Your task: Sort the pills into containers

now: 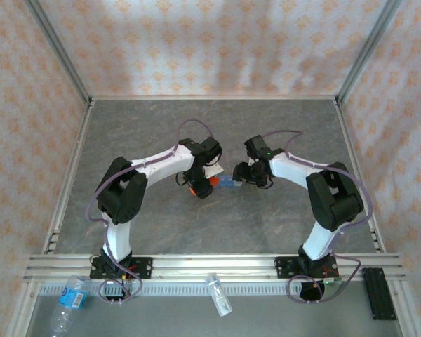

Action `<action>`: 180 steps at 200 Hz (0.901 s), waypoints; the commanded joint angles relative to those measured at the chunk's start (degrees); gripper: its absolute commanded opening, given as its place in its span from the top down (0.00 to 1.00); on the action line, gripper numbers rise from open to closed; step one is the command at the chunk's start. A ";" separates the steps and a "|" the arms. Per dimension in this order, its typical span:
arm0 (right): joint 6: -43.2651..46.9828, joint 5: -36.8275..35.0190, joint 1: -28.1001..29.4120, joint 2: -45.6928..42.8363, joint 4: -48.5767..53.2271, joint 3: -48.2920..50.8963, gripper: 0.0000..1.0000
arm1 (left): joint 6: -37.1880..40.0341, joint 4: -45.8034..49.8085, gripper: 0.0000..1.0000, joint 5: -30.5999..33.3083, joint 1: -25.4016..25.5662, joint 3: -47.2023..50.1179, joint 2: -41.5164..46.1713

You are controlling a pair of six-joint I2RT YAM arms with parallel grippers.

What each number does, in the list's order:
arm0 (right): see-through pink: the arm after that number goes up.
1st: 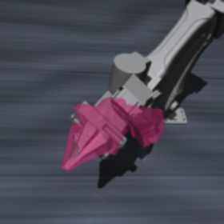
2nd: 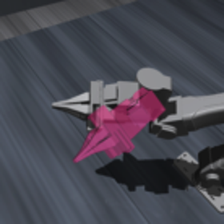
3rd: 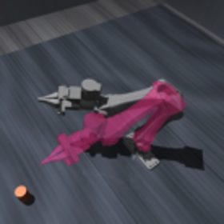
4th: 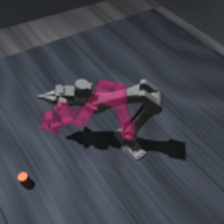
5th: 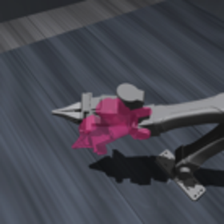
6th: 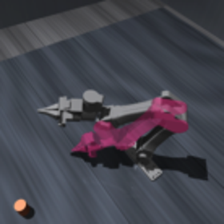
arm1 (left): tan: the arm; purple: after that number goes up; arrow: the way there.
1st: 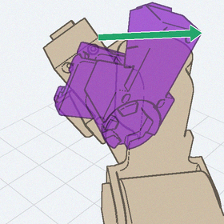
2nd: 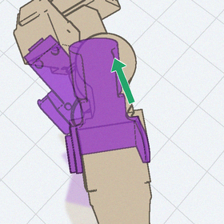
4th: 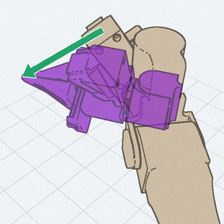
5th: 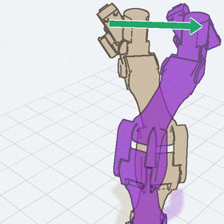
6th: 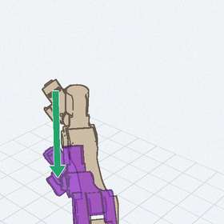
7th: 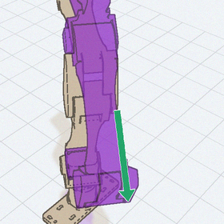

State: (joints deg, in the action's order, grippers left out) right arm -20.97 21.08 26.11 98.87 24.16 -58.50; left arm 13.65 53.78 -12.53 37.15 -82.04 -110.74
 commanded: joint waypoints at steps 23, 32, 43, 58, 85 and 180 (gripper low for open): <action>-0.20 -1.00 0.44 1.33 2.11 -0.56 0.36 | 0.98 4.58 1.00 3.69 0.10 -1.26 0.96; -0.14 -1.01 0.47 1.33 2.12 -0.65 0.36 | 1.10 4.82 1.00 3.89 0.10 -1.52 0.96; -0.15 -1.02 0.44 1.41 2.09 -0.76 0.36 | 1.04 4.84 1.00 4.07 0.10 -1.63 0.96; -0.07 -0.95 0.43 1.56 2.20 -0.82 0.36 | 1.08 4.59 1.00 4.43 0.14 -1.72 0.96; -0.10 -0.97 0.44 1.65 2.33 -0.83 0.36 | 1.19 4.55 1.00 3.77 0.13 -1.65 2.65; -0.13 -0.87 0.48 1.74 2.38 -1.09 0.36 | 1.63 5.44 1.00 2.07 0.14 -2.73 1.67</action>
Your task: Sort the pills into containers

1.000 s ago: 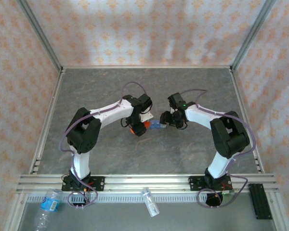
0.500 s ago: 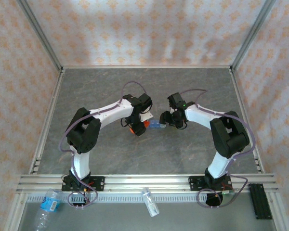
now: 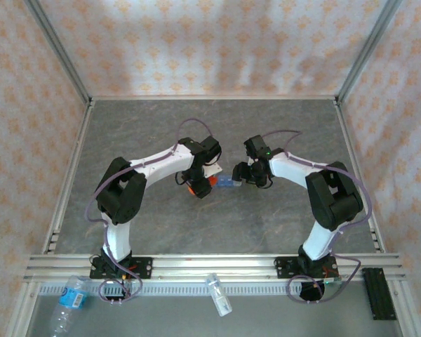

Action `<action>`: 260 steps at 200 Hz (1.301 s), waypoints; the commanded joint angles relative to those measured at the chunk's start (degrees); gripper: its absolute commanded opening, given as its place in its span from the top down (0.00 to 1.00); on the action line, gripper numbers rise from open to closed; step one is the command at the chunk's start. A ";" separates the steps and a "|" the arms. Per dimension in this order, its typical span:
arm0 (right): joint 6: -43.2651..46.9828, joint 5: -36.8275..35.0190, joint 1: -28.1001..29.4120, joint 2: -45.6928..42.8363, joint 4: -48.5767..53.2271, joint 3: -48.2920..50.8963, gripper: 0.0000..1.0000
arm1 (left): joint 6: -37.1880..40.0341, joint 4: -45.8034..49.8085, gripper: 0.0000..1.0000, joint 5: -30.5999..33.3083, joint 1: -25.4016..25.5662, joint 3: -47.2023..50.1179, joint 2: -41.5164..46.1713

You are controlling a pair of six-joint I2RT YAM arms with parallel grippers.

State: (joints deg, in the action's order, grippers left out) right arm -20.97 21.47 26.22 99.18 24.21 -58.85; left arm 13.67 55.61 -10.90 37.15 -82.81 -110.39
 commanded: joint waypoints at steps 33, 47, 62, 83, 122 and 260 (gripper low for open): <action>-0.16 -1.22 0.35 1.45 2.34 -0.74 0.36 | 1.88 4.75 1.00 0.24 0.21 -3.19 1.32; -0.16 -1.26 0.33 1.54 2.34 -0.74 0.36 | 1.95 5.09 1.00 0.18 0.20 -3.41 1.34; -0.17 -1.25 0.33 1.56 2.34 -0.74 0.36 | 2.02 5.07 1.00 -0.11 0.21 -3.66 1.32; -0.20 -1.29 0.33 1.54 2.25 -0.82 0.36 | 2.03 5.20 1.00 -0.40 0.30 -3.86 -0.40; -0.12 -1.24 0.35 1.59 2.25 -0.74 0.36 | 2.11 5.79 1.00 -0.67 0.47 -4.27 -1.37; -0.06 -1.28 0.33 1.46 2.34 -0.74 0.36 | 3.16 6.54 1.00 6.27 2.84 -5.26 -2.96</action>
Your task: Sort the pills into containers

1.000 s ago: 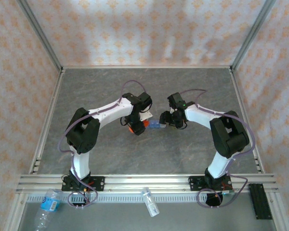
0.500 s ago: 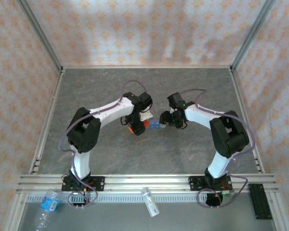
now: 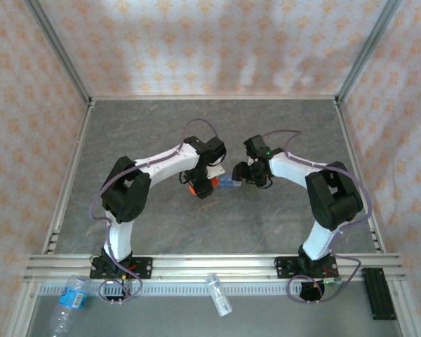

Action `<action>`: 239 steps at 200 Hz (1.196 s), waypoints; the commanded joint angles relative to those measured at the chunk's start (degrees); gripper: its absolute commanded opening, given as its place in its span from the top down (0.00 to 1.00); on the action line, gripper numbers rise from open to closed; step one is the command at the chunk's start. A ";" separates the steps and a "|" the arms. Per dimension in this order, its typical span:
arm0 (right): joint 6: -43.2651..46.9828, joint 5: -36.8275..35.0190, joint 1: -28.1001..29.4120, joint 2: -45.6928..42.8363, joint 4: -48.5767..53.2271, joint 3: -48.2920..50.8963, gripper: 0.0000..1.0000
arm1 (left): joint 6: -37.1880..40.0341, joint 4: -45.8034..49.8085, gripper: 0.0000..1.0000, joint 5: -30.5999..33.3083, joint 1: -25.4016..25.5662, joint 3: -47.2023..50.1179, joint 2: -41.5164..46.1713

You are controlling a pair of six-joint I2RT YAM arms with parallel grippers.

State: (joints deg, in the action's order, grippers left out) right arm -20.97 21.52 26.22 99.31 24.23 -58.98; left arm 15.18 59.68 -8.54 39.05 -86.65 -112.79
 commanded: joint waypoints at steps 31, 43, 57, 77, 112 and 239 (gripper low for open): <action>-0.12 -1.26 0.33 1.33 2.31 -0.59 0.36 | 1.60 2.07 1.00 5.33 1.12 -1.17 -0.13; -0.13 -1.26 0.33 1.33 2.31 -0.63 0.36 | 1.56 1.87 1.00 6.21 1.21 -1.15 0.12; -0.13 -1.22 0.34 1.31 2.28 -0.60 0.36 | 1.61 1.53 1.00 7.06 1.31 -0.98 0.55; -0.24 -1.22 0.35 1.33 2.18 -0.52 0.36 | 1.70 1.16 1.00 8.03 1.36 -0.84 0.91; -0.21 -1.22 0.37 1.33 2.23 -0.48 0.36 | 1.87 1.00 1.00 8.44 1.63 -0.53 0.65; -0.22 -1.22 0.33 1.33 2.23 -0.51 0.36 | 3.70 0.37 1.00 16.17 5.32 0.91 -1.02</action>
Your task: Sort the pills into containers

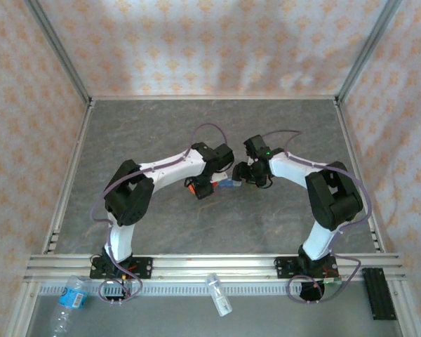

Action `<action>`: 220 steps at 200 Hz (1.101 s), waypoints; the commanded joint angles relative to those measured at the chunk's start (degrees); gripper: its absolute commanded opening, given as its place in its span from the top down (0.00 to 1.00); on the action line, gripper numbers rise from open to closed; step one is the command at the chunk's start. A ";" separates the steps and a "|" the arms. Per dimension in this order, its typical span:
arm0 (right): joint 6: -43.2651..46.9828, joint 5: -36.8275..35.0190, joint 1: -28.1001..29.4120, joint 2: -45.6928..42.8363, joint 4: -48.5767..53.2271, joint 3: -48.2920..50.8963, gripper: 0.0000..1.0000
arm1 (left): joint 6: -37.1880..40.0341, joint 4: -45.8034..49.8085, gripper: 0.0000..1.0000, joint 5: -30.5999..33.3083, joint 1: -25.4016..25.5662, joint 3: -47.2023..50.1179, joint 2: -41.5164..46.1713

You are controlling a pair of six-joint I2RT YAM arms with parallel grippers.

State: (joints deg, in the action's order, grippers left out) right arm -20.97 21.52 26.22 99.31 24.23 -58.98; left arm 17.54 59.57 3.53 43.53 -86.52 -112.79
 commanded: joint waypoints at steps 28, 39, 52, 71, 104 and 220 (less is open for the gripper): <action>-0.24 -1.18 0.33 1.33 2.16 -0.61 0.36 | 1.36 0.40 1.00 5.90 1.29 0.92 -1.19; -0.26 -1.14 0.34 1.33 2.23 -0.61 0.36 | 1.28 0.32 1.00 6.01 1.23 1.01 -1.28; -0.23 -1.17 0.33 1.28 2.23 -0.61 0.36 | 1.20 0.29 1.00 5.92 1.24 1.00 -1.29; -0.25 -1.14 0.33 1.33 2.16 -0.52 0.36 | 1.19 0.29 1.00 6.34 1.22 0.84 -1.27; -0.29 -1.24 0.33 1.33 2.14 -0.52 0.36 | 1.35 0.08 1.00 6.74 1.28 1.24 -0.90; -0.26 -1.06 0.38 1.42 2.14 -0.70 0.36 | 3.11 -1.98 1.00 14.22 4.18 3.10 -0.94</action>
State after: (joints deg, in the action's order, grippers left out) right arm -20.97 21.74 26.22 99.37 24.21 -59.00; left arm 19.22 56.82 14.02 46.98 -84.49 -113.21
